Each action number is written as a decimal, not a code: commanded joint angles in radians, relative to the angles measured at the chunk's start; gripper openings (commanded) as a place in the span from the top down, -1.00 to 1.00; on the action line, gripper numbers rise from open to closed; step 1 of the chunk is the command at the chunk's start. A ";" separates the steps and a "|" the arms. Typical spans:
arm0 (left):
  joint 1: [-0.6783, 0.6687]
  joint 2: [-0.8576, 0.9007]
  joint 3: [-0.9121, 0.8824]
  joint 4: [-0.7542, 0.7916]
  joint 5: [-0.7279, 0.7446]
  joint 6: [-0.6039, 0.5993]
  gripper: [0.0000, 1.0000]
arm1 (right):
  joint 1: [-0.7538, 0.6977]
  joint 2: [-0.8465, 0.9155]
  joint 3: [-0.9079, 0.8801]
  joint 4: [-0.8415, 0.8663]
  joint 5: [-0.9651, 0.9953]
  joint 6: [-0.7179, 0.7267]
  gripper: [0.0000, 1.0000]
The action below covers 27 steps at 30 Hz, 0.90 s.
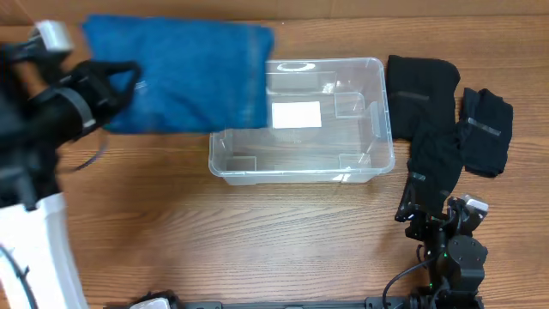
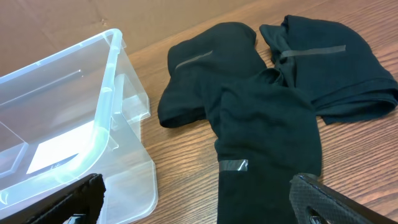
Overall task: Pack container
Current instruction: 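Carry the jeans with the left gripper and lower them into the bin, then move the left gripper to the sparkly blue garment and grasp it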
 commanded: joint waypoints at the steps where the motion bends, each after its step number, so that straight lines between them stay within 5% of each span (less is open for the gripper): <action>1: -0.284 0.092 0.023 0.097 -0.238 -0.303 0.92 | 0.005 -0.010 -0.009 -0.003 0.002 -0.003 -1.00; 5: -0.505 0.255 0.023 0.134 -0.401 -0.396 0.92 | 0.005 -0.010 -0.009 -0.003 0.002 -0.003 -1.00; 10: -0.610 0.439 0.023 0.142 -0.481 -0.520 0.92 | 0.005 -0.010 -0.009 -0.003 0.002 -0.003 -1.00; 16: -0.620 0.516 0.023 0.134 -0.549 -0.436 0.92 | 0.005 -0.010 -0.009 -0.003 0.002 -0.003 -1.00; 17: -0.618 0.516 0.023 0.138 -0.554 -0.406 0.68 | 0.005 -0.010 -0.009 -0.003 0.002 -0.003 -1.00; 18: -0.608 0.511 0.025 0.147 -0.553 -0.360 0.09 | 0.005 -0.010 -0.009 -0.003 0.002 -0.003 -1.00; 20: -0.579 0.494 0.032 0.148 -0.529 -0.263 -0.22 | 0.005 -0.010 -0.009 -0.003 0.002 -0.003 -1.00; 27: -0.371 0.402 0.042 0.014 -0.476 -0.039 -0.52 | 0.005 -0.010 -0.009 -0.003 0.002 -0.003 -1.00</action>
